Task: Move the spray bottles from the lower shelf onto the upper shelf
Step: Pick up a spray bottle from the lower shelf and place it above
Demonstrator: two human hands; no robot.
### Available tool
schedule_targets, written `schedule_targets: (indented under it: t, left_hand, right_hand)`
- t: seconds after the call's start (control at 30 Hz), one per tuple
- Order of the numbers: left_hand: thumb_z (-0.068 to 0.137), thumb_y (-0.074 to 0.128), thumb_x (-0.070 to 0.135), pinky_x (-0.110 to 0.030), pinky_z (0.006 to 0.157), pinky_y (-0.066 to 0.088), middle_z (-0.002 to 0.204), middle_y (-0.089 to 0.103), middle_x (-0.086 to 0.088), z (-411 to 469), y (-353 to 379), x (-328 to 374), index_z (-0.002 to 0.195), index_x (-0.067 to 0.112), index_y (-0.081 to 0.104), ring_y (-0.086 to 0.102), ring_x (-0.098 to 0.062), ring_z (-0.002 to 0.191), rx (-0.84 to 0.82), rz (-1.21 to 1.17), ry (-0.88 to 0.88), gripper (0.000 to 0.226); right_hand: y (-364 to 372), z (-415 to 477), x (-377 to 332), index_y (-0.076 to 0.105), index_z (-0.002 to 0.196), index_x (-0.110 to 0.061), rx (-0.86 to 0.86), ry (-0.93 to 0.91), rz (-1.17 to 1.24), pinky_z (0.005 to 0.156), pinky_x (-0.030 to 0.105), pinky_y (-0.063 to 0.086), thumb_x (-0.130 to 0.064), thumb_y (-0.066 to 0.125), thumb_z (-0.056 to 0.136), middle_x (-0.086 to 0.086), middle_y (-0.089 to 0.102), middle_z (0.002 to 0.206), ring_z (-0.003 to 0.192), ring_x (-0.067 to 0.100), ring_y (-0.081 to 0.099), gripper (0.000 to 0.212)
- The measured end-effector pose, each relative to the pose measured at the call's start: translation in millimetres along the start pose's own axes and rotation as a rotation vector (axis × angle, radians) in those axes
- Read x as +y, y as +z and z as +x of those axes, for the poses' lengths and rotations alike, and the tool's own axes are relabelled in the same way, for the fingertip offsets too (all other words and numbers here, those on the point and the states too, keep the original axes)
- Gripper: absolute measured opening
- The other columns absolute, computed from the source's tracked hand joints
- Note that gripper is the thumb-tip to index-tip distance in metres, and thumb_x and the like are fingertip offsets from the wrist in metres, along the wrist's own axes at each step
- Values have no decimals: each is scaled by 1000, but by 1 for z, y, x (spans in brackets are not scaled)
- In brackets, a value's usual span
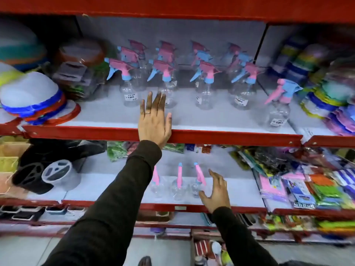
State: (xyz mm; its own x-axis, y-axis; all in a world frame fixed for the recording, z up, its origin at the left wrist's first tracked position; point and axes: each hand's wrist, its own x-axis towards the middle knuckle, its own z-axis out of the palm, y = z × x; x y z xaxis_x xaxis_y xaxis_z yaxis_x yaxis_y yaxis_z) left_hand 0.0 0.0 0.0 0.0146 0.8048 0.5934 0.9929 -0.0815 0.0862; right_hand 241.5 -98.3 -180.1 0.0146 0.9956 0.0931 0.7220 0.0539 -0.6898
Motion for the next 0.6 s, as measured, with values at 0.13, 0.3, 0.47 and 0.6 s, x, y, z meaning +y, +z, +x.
schedule_targets:
  t: [0.13, 0.3, 0.47, 0.6]
  left_hand:
    - [99, 25, 36, -47, 126, -2, 167, 18, -6, 1, 3, -1, 157, 10, 20, 3, -29, 156, 22, 25, -11, 64]
    - [98, 29, 36, -48, 126, 1, 166, 21, -7, 2, 9, -5, 156, 9, 21, 5, -30, 155, 46, 33, -15, 65]
    - [97, 29, 37, -49, 126, 2, 166, 22, -8, 3, 6, -3, 156, 8, 20, 6, -31, 155, 32, 18, -24, 67]
    - [99, 24, 42, -47, 126, 0, 167, 15, -9, 2, 5, -1, 157, 5, 13, 3, -29, 155, 3, 20, -50, 70]
  right_hand:
    - [16, 11, 2, 52, 137, -15, -183, 233, 48, 109, 29, 41, -22, 79, 72, 8, 53, 137, 129, 27, 49, 71]
    - [36, 30, 0, 54, 130, -13, -244, 378, 208, 90, 24, 45, -12, 85, 71, 9, 60, 124, 108, 25, 59, 67]
    - [39, 31, 5, 52, 127, -15, -195, 429, 290, 98, 36, 52, -10, 84, 72, 9, 64, 118, 107, 30, 63, 64]
    - [25, 20, 10, 55, 120, -20, -109, 366, 296, 95, 40, 54, -17, 88, 65, 8, 66, 114, 105, 31, 63, 64]
